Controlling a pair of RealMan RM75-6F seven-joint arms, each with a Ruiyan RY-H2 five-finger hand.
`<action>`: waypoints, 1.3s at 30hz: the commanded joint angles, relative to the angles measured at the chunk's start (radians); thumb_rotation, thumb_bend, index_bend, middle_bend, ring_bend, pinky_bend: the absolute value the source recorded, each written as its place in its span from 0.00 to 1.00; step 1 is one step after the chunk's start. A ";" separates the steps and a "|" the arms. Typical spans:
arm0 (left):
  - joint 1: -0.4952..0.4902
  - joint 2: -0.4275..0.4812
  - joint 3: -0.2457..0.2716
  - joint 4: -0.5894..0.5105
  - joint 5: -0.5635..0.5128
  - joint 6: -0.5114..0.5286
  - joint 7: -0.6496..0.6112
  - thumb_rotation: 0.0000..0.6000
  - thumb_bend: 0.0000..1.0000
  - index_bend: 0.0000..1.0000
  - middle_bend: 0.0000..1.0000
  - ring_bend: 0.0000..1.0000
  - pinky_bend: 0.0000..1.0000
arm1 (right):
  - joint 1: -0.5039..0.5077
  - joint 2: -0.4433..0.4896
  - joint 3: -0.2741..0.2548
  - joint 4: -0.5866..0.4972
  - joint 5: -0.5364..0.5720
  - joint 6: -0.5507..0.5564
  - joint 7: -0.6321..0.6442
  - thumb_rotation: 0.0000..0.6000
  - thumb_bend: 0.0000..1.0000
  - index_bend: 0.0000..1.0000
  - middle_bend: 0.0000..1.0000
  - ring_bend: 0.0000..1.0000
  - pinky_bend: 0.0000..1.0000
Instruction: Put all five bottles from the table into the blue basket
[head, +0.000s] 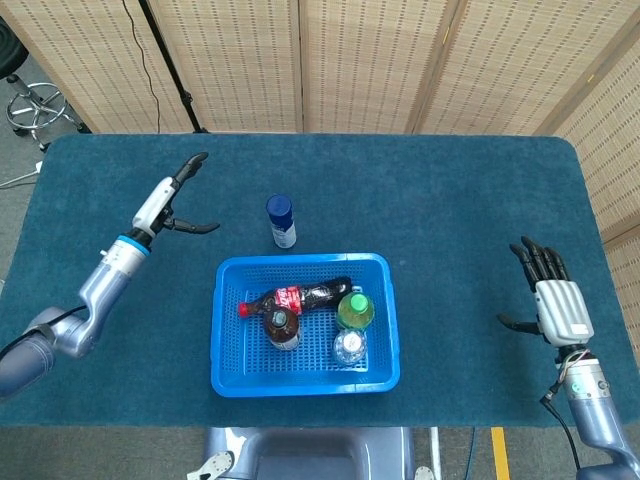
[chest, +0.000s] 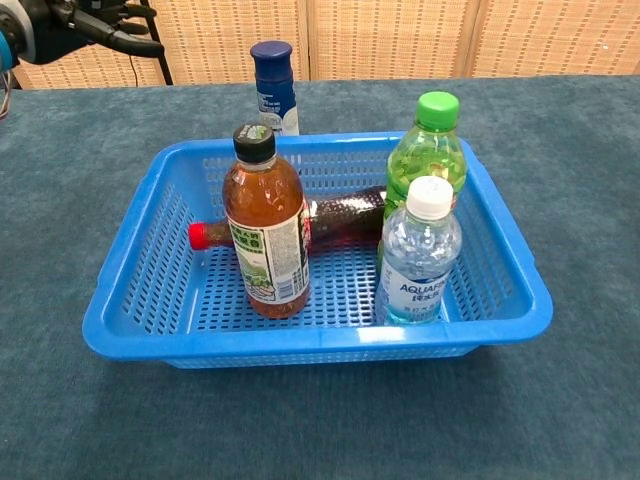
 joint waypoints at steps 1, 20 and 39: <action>-0.056 -0.073 0.002 0.075 0.004 -0.093 -0.061 1.00 0.12 0.00 0.00 0.00 0.00 | 0.004 -0.005 0.001 0.008 0.009 -0.011 -0.003 1.00 0.00 0.00 0.00 0.00 0.00; -0.218 -0.306 -0.024 0.303 0.008 -0.249 -0.029 1.00 0.12 0.00 0.00 0.00 0.00 | 0.005 -0.001 0.020 0.034 0.046 -0.030 0.035 1.00 0.00 0.00 0.00 0.00 0.00; -0.243 -0.371 -0.187 0.295 -0.188 -0.261 0.241 1.00 0.51 0.60 0.51 0.46 0.38 | 0.000 0.009 0.022 0.030 0.040 -0.020 0.052 1.00 0.00 0.00 0.00 0.00 0.00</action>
